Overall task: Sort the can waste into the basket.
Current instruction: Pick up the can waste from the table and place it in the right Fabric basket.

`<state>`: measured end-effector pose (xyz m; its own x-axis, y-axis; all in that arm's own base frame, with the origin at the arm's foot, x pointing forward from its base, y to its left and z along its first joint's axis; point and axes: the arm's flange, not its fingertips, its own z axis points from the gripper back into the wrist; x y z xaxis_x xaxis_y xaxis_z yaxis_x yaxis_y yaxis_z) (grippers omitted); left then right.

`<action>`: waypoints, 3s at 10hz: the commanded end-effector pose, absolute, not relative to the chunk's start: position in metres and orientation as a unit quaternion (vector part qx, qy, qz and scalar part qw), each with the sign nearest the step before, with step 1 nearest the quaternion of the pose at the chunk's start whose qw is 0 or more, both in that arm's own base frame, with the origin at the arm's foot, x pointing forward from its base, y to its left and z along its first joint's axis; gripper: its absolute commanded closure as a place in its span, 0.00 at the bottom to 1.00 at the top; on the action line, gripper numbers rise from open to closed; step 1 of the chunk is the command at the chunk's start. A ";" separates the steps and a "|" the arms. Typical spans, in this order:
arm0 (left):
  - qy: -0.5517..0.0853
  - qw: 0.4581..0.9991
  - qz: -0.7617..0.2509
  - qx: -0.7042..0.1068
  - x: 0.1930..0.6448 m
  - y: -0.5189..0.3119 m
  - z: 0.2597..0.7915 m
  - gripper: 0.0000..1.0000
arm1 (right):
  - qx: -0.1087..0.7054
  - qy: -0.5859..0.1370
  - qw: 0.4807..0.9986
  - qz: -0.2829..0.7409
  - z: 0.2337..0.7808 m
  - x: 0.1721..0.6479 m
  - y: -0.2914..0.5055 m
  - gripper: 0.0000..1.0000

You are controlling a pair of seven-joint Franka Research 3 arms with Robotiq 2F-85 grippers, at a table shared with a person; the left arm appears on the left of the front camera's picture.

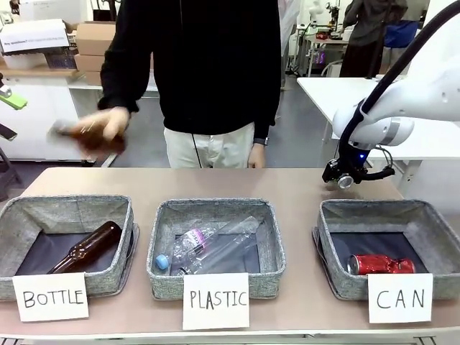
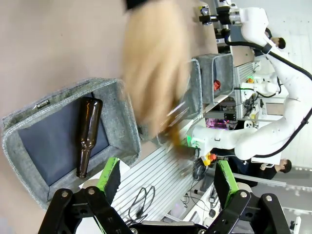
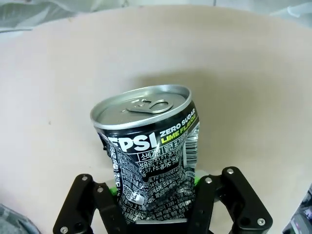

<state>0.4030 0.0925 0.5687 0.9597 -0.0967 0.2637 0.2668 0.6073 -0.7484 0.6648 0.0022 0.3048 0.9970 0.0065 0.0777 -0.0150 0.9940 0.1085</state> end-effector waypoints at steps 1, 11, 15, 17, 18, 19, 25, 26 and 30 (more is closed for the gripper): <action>-0.098 0.892 -0.102 -0.429 0.401 0.092 0.570 0.00 | 0.082 0.004 0.996 0.019 0.346 0.655 0.006 1.00; -0.098 0.892 -0.102 -0.429 0.401 0.092 0.570 0.00 | 0.078 0.037 0.961 0.263 0.567 0.383 0.045 1.00; -0.098 0.892 -0.102 -0.429 0.401 0.092 0.570 0.00 | 0.082 0.046 0.952 0.290 0.536 0.379 0.036 1.00; -0.098 0.892 -0.102 -0.429 0.401 0.092 0.570 0.00 | 0.082 0.088 0.958 0.261 0.482 0.385 0.015 1.00; -0.098 0.892 -0.102 -0.429 0.401 0.092 0.570 0.00 | 0.085 0.113 0.956 0.258 0.450 0.391 0.011 1.00; -0.098 0.892 -0.102 -0.429 0.401 0.092 0.570 0.00 | 0.077 0.124 0.958 0.247 0.428 0.396 0.007 1.00; -0.098 0.892 -0.102 -0.429 0.401 0.092 0.570 0.00 | 0.082 0.127 0.956 0.251 0.415 0.406 0.002 0.48; -0.098 0.892 -0.102 -0.429 0.401 0.092 0.570 0.00 | 0.084 0.124 0.955 0.254 0.416 0.406 0.001 0.48; -0.098 0.892 -0.102 -0.429 0.401 0.092 0.570 0.00 | 0.085 0.122 0.955 0.255 0.420 0.408 0.000 0.00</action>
<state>0.4030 0.0926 0.5688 0.9597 -0.0968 0.2638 0.2669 0.6074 -0.7482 0.4058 0.0075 0.4154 0.8522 0.4845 -0.1973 -0.4459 0.8700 0.2102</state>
